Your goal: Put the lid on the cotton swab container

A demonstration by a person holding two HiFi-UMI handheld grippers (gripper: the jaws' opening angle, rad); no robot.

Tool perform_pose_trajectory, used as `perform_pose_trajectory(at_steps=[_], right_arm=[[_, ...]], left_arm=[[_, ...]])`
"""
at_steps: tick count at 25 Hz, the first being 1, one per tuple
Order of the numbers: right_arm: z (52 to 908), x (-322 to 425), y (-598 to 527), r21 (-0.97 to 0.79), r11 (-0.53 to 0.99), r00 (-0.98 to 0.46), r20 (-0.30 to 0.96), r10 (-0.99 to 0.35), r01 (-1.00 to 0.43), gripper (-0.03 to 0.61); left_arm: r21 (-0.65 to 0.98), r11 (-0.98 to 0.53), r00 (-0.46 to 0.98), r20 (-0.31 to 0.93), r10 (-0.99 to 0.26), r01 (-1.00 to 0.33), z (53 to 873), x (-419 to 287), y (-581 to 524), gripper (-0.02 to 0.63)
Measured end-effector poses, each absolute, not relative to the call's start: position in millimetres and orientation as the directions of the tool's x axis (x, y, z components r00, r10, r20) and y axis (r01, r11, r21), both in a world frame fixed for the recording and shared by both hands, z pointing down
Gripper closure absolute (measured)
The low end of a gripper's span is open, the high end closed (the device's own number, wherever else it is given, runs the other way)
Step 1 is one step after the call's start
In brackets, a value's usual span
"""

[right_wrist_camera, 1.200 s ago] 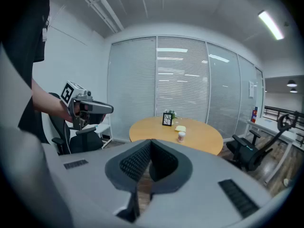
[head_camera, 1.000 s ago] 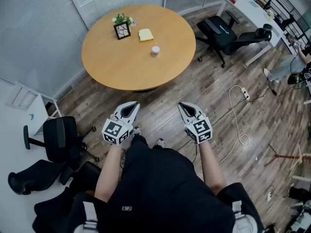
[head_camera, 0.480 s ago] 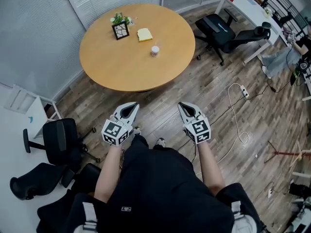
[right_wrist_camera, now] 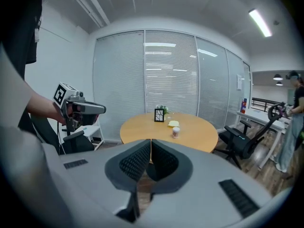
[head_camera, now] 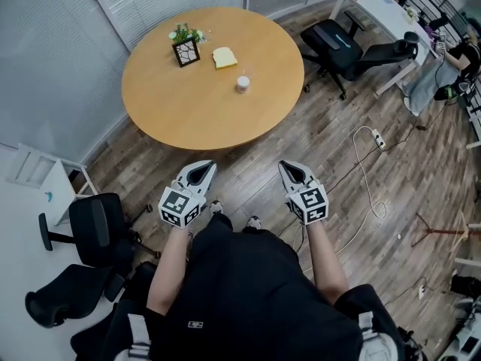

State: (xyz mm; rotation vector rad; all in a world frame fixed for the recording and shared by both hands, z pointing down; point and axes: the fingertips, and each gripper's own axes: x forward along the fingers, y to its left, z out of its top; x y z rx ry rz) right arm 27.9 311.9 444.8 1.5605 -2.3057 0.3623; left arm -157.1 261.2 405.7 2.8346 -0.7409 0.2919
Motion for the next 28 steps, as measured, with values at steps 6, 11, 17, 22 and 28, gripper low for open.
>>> perform_pose_trajectory(at_steps=[6,11,17,22,28], right_arm=[[447.9,13.3,287.9,-0.016,0.332,-0.308,0.415,-0.856,-0.943,0.574],[453.2,1.1,271.7,-0.008,0.288,-0.264,0.42,-0.868,-0.958,0.574],[463.1,-26.1,255.3,-0.007,0.242,-0.221,0.429,-0.876,-0.97,0.574],[464.3,-50.9,238.9,-0.001,0.252,-0.228,0.435,-0.871,-0.968,0.574],[462.5,-71.0,228.9,0.036,0.282,-0.238,0.442,-0.865,-0.959,0.572]], left_arm=[[0.151,-0.871,0.872,0.24,-0.427,-0.467,411.4,-171.9,233.0,0.607],[0.153,-0.884,0.884,0.241,-0.4,-0.441,414.7,-189.9,208.2,0.607],[0.155,-0.903,0.9,0.248,-0.358,-0.402,422.9,-217.6,187.3,0.607],[0.17,-0.903,0.9,0.267,-0.344,-0.395,430.9,-233.4,171.7,0.607],[0.186,-0.895,0.898,0.263,-0.353,-0.406,438.7,-248.2,168.0,0.607]])
